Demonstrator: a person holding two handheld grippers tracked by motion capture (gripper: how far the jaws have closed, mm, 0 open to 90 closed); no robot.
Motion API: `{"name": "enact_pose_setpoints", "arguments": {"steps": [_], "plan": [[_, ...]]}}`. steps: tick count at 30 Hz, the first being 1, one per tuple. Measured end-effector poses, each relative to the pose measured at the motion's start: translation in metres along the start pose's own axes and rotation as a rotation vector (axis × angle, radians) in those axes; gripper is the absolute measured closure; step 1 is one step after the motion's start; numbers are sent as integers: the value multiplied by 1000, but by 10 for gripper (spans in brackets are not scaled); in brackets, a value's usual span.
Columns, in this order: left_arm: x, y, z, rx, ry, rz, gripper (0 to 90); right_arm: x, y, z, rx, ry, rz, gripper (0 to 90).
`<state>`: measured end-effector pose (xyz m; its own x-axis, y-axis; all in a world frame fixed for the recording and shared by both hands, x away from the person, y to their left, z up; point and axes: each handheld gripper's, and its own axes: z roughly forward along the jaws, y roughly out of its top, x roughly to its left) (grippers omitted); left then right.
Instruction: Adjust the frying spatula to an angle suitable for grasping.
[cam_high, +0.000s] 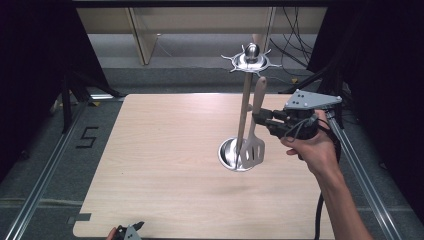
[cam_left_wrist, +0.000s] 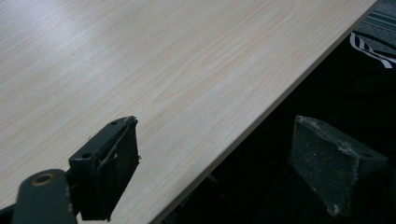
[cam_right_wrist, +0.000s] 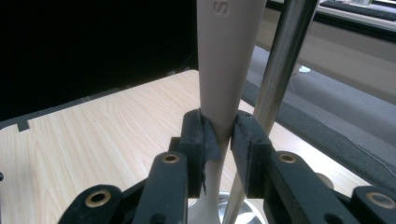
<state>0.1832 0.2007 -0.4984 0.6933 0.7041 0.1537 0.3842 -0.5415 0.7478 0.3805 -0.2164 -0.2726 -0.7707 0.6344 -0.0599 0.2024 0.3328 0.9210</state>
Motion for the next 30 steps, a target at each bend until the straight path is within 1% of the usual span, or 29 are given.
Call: {"name": "enact_pose_setpoints", "arguments": {"steps": [1, 3, 4, 5, 6, 7, 8, 9, 10, 11, 12, 14, 15, 16, 17, 18, 19, 20, 21, 22, 23, 24, 25, 26, 27, 29, 30], "plan": [[0, 0, 0, -1, -1, 0, 148, -1, 1, 1, -8, -2, -12, 758], [0, 0, 0, 3, -2, 3, 148, -1, 3, 0, 7, -2, -2, 759], [0, 0, -1, 8, -14, 11, 148, -2, 4, 1, 4, -13, -19, 759], [0, 0, -1, 8, -14, 11, 148, -2, 4, 1, 4, -13, -19, 759], [1, 1, -1, -1, -4, 26, 148, -3, 5, 1, 9, -12, -18, 759], [1, 1, -1, -4, -3, 24, 148, -2, 5, 1, 11, -7, -7, 758], [1, 1, -1, 2, -3, 32, 148, -3, 6, 2, 7, -9, -10, 758], [0, 0, -1, -6, -2, 20, 148, -2, 6, 2, 0, -25, -1, 759], [0, 0, -1, -5, -2, 20, 148, -3, 8, 2, 22, -17, -5, 759], [0, 0, 0, -5, -1, 20, 148, -3, 8, 2, 27, -18, 0, 758], [0, 0, -1, -5, 0, 18, 148, -5, 9, 3, 21, -16, -17, 758], [0, 0, -1, -6, -1, 19, 148, -6, 9, 5, 41, -15, -3, 758], [0, 0, -1, 8, -16, 6, 148, -6, 9, 5, 43, -26, -4, 758], [0, 0, -1, 8, -16, 6, 148, -6, 9, 5, 43, -26, -4, 758], [-1, 0, 0, 4, -1, 10, 148, -7, 9, 5, 46, -30, -16, 758], [0, 0, 0, 9, 4, 11, 148, -7, 9, 6, 49, -23, -5, 759], [0, 0, 0, 11, 5, 16, 148, -7, 9, 6, 52, -27, -9, 758], [0, 0, 0, 11, 2, 17, 148, -8, 9, 6, 54, -27, -10, 758], [0, 1, -1, 19, -13, 9, 149, -9, 9, 8, 50, -23, -23, 758], [-1, 0, 0, 6, 1, -1, 148, -9, 9, 9, 46, -18, -20, 758], [-1, 1, -1, 13, -18, -1, 148, -8, 9, 9, 59, -24, -7, 758], [-1, 0, -1, 15, -17, -7, 148, -8, 10, 9, 59, -31, -13, 758], [-1, 0, -1, 15, -17, -7, 148, -8, 10, 10, 61, -26, -4, 758], [-2, 0, -1, 0, -6, -6, 148, -8, 10, 10, 61, -25, -1, 758], [-2, 0, -1, 0, -6, -6, 148, -8, 10, 10, 61, -25, -1, 758], [-1, 0, -1, 0, -11, 8, 148, -9, 10, 11, 55, -27, -14, 758], [1, 1, -1, 4, -10, 28, 148, -9, 10, 11, 54, -28, -12, 758]]}}
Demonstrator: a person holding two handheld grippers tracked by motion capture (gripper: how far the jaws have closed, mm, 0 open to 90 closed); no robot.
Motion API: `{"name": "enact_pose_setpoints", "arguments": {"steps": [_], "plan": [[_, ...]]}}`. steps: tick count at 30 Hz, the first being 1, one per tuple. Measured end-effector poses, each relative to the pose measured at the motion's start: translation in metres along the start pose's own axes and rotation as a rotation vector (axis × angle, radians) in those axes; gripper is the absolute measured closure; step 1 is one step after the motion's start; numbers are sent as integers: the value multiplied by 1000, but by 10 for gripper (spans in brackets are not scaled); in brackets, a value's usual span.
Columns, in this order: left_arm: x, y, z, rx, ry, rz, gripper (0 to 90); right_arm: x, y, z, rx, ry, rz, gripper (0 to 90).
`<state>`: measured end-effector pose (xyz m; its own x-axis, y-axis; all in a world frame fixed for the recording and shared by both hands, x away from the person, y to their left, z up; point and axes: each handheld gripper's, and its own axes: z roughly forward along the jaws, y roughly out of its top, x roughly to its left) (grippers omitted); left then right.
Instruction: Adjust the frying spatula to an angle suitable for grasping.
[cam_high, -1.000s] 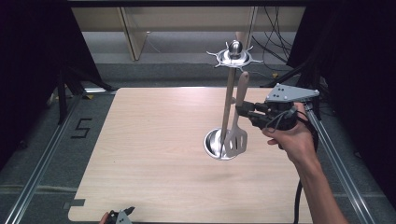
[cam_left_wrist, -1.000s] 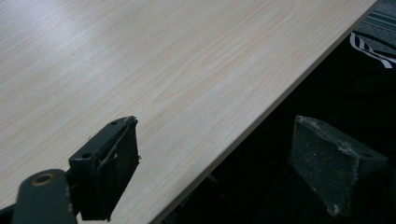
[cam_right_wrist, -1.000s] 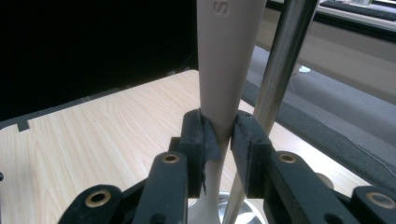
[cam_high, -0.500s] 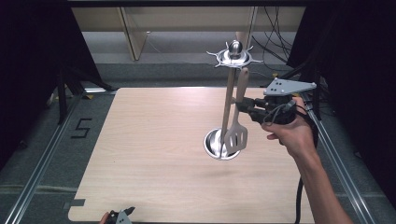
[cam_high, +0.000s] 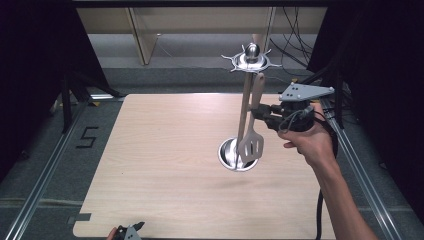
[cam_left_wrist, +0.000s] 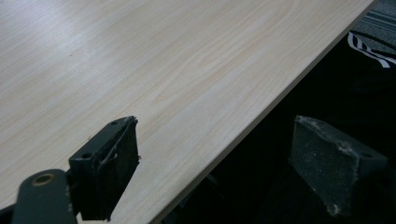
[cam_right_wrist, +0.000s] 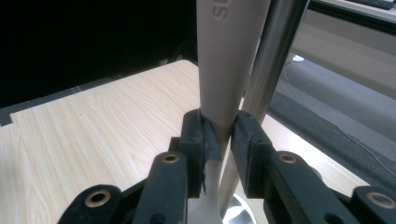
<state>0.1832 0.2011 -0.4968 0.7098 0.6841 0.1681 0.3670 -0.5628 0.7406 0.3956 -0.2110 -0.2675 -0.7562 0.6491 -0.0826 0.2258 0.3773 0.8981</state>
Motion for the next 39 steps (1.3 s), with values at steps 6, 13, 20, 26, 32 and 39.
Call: {"name": "enact_pose_setpoints", "arguments": {"steps": [6, 13, 20, 26, 32, 39], "plan": [[-2, -1, 1, -4, 7, -33, 148, 0, -1, 1, -5, 11, 11, 757], [-1, -1, 0, 11, -9, -30, 148, 1, -5, 1, -37, 18, 15, 754], [-1, 0, 0, 15, -3, -19, 148, 4, -9, -3, -47, 32, 20, 738], [-2, -1, 0, 4, -7, -29, 148, 5, -13, -5, -71, 33, 20, 707], [-1, -1, 0, 3, -2, -22, 148, 8, -19, -8, -89, 40, 46, 676], [-2, -1, 0, 0, -1, -24, 148, 7, -26, -11, -152, 23, 55, 625]]}}
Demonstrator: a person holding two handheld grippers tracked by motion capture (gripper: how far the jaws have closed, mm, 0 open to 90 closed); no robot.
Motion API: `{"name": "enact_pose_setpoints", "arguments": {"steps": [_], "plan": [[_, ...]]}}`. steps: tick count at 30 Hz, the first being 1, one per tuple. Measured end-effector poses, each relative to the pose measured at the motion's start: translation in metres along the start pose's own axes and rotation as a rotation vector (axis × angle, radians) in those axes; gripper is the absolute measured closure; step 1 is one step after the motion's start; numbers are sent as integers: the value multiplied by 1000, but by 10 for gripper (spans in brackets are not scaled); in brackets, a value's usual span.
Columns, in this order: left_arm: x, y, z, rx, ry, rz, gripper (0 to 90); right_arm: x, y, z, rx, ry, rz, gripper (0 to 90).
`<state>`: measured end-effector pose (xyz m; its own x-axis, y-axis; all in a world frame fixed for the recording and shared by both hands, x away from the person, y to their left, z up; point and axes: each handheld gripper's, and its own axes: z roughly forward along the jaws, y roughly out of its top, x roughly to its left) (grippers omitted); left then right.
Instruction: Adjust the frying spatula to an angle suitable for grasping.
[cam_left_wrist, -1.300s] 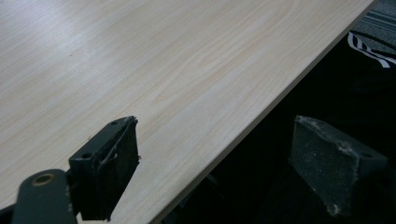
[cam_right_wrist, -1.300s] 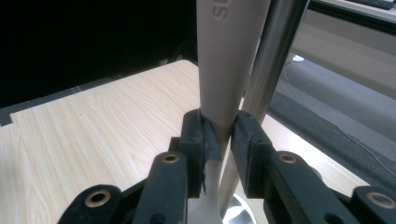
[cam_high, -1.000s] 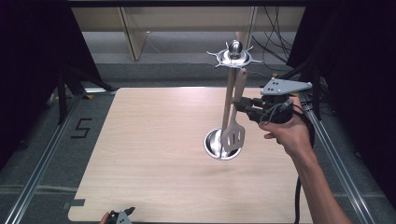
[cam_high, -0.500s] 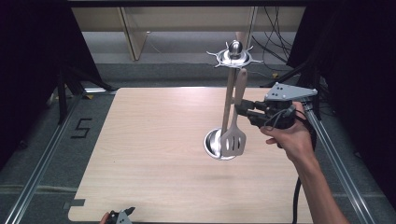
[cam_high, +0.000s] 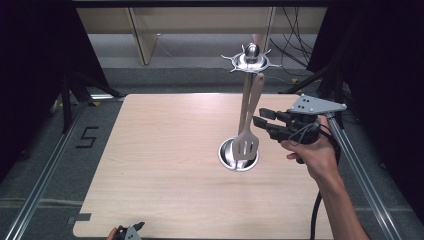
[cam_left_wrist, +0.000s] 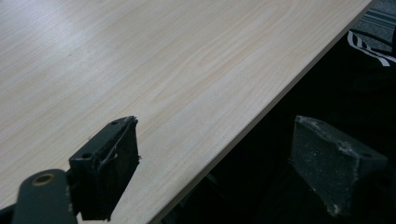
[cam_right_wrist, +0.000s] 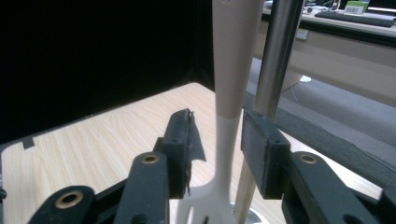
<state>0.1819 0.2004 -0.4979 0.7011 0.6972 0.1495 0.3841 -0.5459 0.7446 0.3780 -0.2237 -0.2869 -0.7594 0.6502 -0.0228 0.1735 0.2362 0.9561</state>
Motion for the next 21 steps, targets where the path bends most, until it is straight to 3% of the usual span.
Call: {"name": "enact_pose_setpoints", "arguments": {"steps": [1, 2, 3, 6, 12, 14, 15, 17, 20, 21], "plan": [[3, 1, 0, 6, 2, 53, 148, 1, -1, -2, 9, 12, 18, 614], [2, 0, 0, 1, 4, 41, 148, 1, -2, -2, 1, 11, 15, 604], [-1, -1, 2, -16, 16, -6, 148, 0, -3, -3, -10, 5, 4, 596], [0, 0, 1, -16, 9, 23, 149, 2, -9, -7, -4, -4, 25, 571], [0, 0, 1, -14, 11, 20, 149, 2, -18, -10, 1, -3, 23, 542], [-2, -1, 2, -19, 9, -12, 148, 4, -22, -12, 0, -14, 29, 534], [-1, 0, 2, -25, 10, 6, 148, 3, -24, -13, -4, -14, 26, 530], [-2, -1, 3, -27, 9, -16, 148, 4, -28, -15, 0, -25, 26, 521], [0, -1, 1, 7, 16, 9, 148, 3, -37, -15, -4, -21, 26, 506], [1, 0, 1, -3, 15, 24, 148, 3, -37, -15, -4, -21, 26, 506]]}}
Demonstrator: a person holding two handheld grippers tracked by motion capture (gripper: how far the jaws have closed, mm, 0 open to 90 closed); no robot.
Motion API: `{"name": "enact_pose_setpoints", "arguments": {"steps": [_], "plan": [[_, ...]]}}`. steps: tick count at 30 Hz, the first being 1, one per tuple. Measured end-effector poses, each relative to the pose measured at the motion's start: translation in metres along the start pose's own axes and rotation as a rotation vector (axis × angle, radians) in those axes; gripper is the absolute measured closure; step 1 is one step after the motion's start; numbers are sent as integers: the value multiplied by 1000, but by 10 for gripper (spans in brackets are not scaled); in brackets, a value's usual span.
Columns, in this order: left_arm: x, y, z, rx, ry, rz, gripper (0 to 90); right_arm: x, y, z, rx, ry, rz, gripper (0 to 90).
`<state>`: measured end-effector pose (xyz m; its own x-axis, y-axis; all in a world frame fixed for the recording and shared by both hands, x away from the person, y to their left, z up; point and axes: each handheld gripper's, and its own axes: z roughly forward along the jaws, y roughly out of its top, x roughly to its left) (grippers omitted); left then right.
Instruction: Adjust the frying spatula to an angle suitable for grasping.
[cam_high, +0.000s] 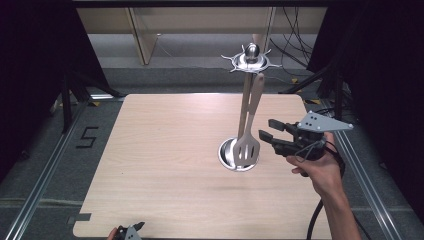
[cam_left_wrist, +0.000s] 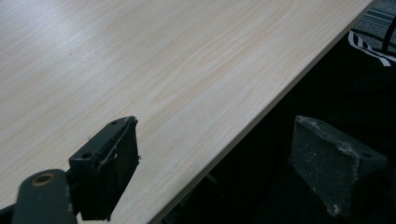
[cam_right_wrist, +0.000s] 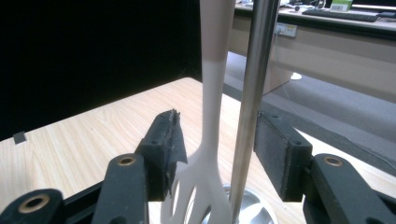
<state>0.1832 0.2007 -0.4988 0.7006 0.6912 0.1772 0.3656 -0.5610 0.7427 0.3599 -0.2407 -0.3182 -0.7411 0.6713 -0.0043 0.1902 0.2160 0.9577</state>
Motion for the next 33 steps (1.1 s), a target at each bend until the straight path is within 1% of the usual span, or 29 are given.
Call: {"name": "enact_pose_setpoints", "arguments": {"steps": [2, 3, 4, 5, 6, 8, 9, 10, 11, 13, 14, 15, 16, 17, 18, 19, 20, 21, 22, 23, 24, 25, 26, 27, 28, 29, 30, 31, 33], "plan": [[-1, 0, 0, -2, 0, -1, 148, 0, -4, 0, 16, 0, 10, 502], [-1, 0, 1, -16, -4, -9, 148, 0, -7, 1, 13, -7, 15, 501], [-1, 0, 1, -15, -3, -9, 148, -1, -11, 3, 10, -3, 18, 500], [-2, -1, 2, -23, -2, -28, 148, -1, -13, 3, 16, -2, 28, 500], [-2, -1, 1, -23, -1, -22, 148, -3, -15, 4, 12, -7, 17, 497], [-3, -1, 1, -16, -2, -38, 148, -3, -17, 4, 32, -6, 24, 494], [-1, 0, 0, -9, 0, -6, 148, -2, -19, 3, 36, -12, 39, 488], [0, 0, 0, -7, 0, 6, 148, -2, -20, 4, 27, -16, 25, 483], [-1, 0, 0, -9, 2, -3, 148, -1, -21, 4, 43, -10, 18, 479], [-1, 1, -1, 0, -6, 10, 148, 0, -23, 4, 57, -25, 20, 477], [2, 2, -3, 22, -24, 52, 148, 0, -24, 3, 59, -26, 14, 476], [2, 2, -3, 16, -24, 53, 148, 0, -26, 3, 62, -19, 9, 474], [2, 2, -3, 17, -24, 55, 148, 2, -26, 3, 64, -27, 27, 471], [2, 2, -2, 14, -22, 52, 148, 1, -28, 4, 55, -36, 10, 468], [1, 1, -3, 24, -29, 31, 148, 1, -28, 3, 56, -40, 6, 465], [0, 1, -3, 21, -29, 29, 148, 2, -29, 3, 61, -42, 24, 461], [1, 1, -2, 4, -19, 38, 148, 1, -29, 2, 61, -43, 13, 458], [1, 1, -2, 1, -15, 35, 148, 2, -30, 2, 64, -44, 26, 456], [-1, 1, -2, -7, -9, 16, 148, 1, -31, 1, 67, -42, 22, 452], [-1, 1, -1, -9, -9, 12, 148, 0, -31, 0, 78, -36, 11, 446], [-1, 1, -1, -10, -9, 13, 148, 1, -32, 0, 75, -32, 26, 440], [-1, 1, -1, -8, -9, 15, 148, 1, -33, 0, 86, -31, 16, 433], [-1, 1, -1, -10, -6, 13, 148, 2, -34, -1, 80, -47, 30, 428], [-1, 1, -1, -10, -6, 14, 148, 1, -36, -1, 82, -48, 16, 423], [0, 2, -1, -4, -9, 22, 148, 1, -36, -2, 101, -43, 27, 420], [-2, 1, -1, -4, -12, 1, 148, 2, -37, -2, 97, -45, 31, 419], [0, 2, -2, 2, -16, 31, 148, 2, -38, -2, 98, -48, 36, 417], [1, 2, -2, 1, -16, 33, 148, 2, -40, -2, 91, -58, 29, 414], [1, 3, -2, 10, -18, 42, 148, 3, -42, -2, 113, -57, 31, 408]]}}
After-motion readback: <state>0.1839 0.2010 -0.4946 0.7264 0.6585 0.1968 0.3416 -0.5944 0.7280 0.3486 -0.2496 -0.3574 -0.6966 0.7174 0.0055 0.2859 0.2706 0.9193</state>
